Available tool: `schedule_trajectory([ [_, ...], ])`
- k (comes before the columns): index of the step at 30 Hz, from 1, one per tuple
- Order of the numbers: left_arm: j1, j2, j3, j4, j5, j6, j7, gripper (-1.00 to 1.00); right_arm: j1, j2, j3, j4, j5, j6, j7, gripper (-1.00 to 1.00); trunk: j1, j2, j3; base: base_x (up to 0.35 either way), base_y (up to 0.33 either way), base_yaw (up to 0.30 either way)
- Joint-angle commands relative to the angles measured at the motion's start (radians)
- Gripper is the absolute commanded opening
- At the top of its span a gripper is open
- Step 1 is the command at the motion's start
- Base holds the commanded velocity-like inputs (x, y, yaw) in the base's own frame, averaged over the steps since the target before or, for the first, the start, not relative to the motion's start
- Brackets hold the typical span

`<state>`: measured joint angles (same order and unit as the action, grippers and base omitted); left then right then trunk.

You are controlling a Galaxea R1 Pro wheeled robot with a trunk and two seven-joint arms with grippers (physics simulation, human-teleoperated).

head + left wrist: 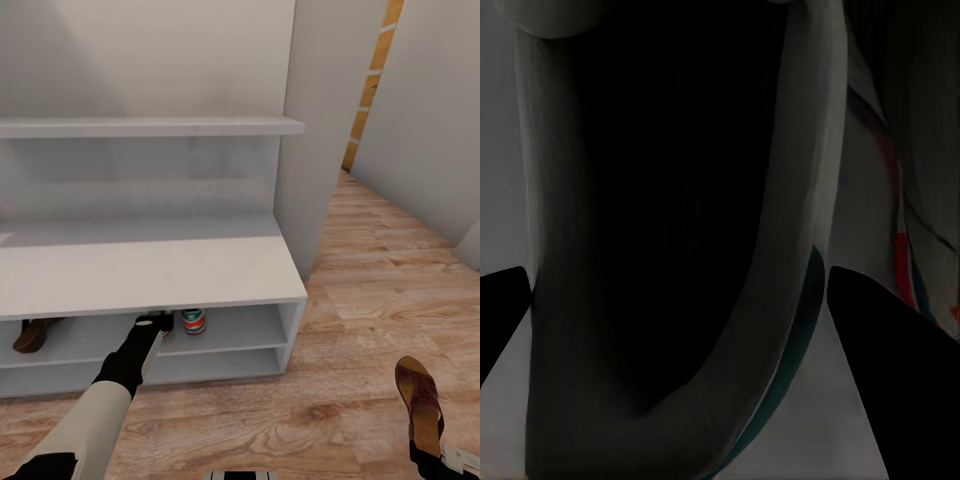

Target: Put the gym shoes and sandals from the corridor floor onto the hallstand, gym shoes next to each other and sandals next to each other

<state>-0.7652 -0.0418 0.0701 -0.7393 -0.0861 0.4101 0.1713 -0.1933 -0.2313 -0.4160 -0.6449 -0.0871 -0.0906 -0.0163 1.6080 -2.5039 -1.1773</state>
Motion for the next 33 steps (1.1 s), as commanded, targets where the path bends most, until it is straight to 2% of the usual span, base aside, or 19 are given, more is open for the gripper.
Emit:
schedule_trajectory([
  [1,0.0,-0.001,0.004,-0.002,-0.009,0.006,-0.003,-1.0,0.0,0.0,0.002,0.001,-0.013,-0.003,-0.002,-1.0,0.0,0.0,-0.001,0.154,0.0,0.0],
  [15,0.0,0.0,0.004,-0.002,-0.009,0.006,-0.007,-1.0,-0.001,0.0,0.001,0.001,-0.013,-0.003,-0.002,-1.0,0.0,0.0,-0.001,0.019,0.0,0.0],
  [16,0.0,0.0,0.004,-0.002,-0.009,0.006,-0.006,1.0,-0.001,0.0,0.001,0.001,-0.013,-0.003,-0.002,-1.0,0.0,0.0,-0.001,0.0,0.0,0.0],
  [27,0.0,0.003,0.002,-0.002,-0.006,0.006,-0.004,1.0,0.0,0.0,0.002,0.001,-0.013,-0.003,-0.002,-1.0,0.0,0.0,-0.001,-0.01,0.0,0.0],
  [33,0.0,0.002,0.002,-0.002,-0.006,0.006,-0.004,1.0,0.0,0.0,0.002,0.001,-0.013,-0.003,-0.002,-1.0,0.0,0.0,-0.001,-0.222,0.0,0.0],
])
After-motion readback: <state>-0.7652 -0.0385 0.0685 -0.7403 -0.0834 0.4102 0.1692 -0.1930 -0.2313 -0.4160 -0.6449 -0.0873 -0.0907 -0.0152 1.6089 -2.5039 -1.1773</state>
